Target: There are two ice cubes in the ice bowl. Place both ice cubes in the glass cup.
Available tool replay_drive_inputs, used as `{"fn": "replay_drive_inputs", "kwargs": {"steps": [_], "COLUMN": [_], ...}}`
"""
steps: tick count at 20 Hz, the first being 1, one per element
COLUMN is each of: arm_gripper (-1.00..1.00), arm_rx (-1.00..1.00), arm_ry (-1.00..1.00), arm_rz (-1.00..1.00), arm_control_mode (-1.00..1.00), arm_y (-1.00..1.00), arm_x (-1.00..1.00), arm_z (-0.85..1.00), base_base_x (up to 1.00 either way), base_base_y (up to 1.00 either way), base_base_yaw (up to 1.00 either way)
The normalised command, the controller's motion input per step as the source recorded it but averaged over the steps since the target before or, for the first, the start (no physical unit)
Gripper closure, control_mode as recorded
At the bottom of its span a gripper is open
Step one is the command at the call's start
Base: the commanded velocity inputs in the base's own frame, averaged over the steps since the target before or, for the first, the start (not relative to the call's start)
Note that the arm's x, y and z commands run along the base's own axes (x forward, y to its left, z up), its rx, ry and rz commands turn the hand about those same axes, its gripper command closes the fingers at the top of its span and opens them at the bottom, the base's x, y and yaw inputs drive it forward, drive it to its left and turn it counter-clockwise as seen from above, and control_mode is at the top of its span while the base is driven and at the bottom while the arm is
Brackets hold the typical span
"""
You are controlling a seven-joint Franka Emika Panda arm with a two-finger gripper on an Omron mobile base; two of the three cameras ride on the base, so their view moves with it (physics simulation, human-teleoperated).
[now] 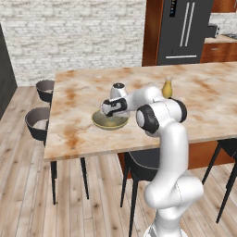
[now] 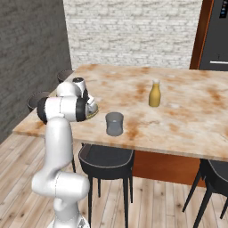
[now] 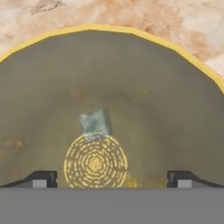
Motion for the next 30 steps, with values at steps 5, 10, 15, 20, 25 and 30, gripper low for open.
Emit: {"fn": "replay_drive_inputs", "kwargs": {"steps": [5,10,15,20,25,30], "arm_gripper": [-1.0,-1.0,-1.0,1.0,1.0,1.0], "arm_rx": [0.0,0.0,0.0,0.0,0.0,0.03], "arm_ry": [0.01,0.0,0.03,0.01,0.0,-0.05], "arm_rz": [0.0,0.0,0.0,0.0,-0.01,-0.08], "arm_control_mode": [-1.0,-1.0,-1.0,-1.0,-1.0,-1.0], "arm_y": [0.04,0.07,0.0,0.0,0.0,-0.07], "arm_x": [0.36,0.37,0.2,0.07,-0.12,-0.45], "arm_z": [-0.29,-0.16,-0.23,-0.08,0.01,0.71], "base_base_x": [0.0,0.0,0.0,0.0,0.0,0.0], "base_base_y": [0.0,0.0,0.0,0.0,0.0,0.0], "base_base_yaw": [0.0,0.0,0.0,0.0,0.0,0.0]}}
